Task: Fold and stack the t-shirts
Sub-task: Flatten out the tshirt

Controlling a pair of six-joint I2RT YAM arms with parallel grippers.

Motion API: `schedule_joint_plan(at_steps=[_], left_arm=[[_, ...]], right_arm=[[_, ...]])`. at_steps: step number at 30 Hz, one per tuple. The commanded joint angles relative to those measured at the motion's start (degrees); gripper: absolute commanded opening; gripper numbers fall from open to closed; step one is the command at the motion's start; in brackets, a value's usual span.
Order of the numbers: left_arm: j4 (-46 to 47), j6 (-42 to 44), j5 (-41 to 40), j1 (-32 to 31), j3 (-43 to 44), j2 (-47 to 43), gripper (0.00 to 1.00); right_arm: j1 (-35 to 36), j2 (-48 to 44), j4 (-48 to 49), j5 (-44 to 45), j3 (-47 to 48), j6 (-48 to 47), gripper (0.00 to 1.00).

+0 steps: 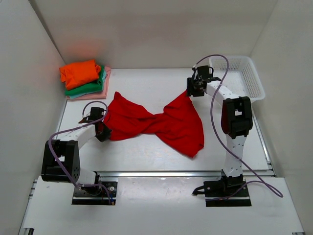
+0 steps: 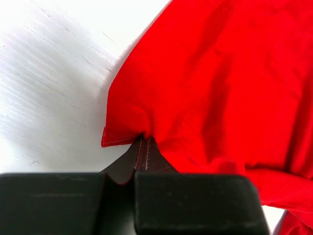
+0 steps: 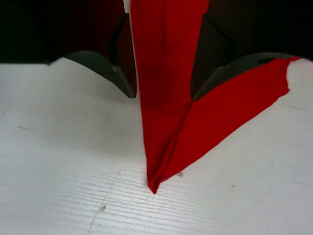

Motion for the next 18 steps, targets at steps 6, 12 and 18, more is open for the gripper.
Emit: schedule_joint_plan(at_steps=[6, 12, 18], left_arm=[[-3.2, 0.0, 1.7, -0.1, -2.6, 0.1, 0.00], [-2.9, 0.4, 1.7, 0.2, -2.0, 0.7, 0.00], [-2.8, 1.0, 1.4, 0.1, -2.0, 1.3, 0.00]], right_arm=[[-0.7, 1.5, 1.0, 2.1, -2.9, -2.8, 0.46], [0.2, 2.3, 1.0, 0.5, -2.8, -3.2, 0.45], [1.3, 2.9, 1.0, 1.1, -2.6, -3.3, 0.39]])
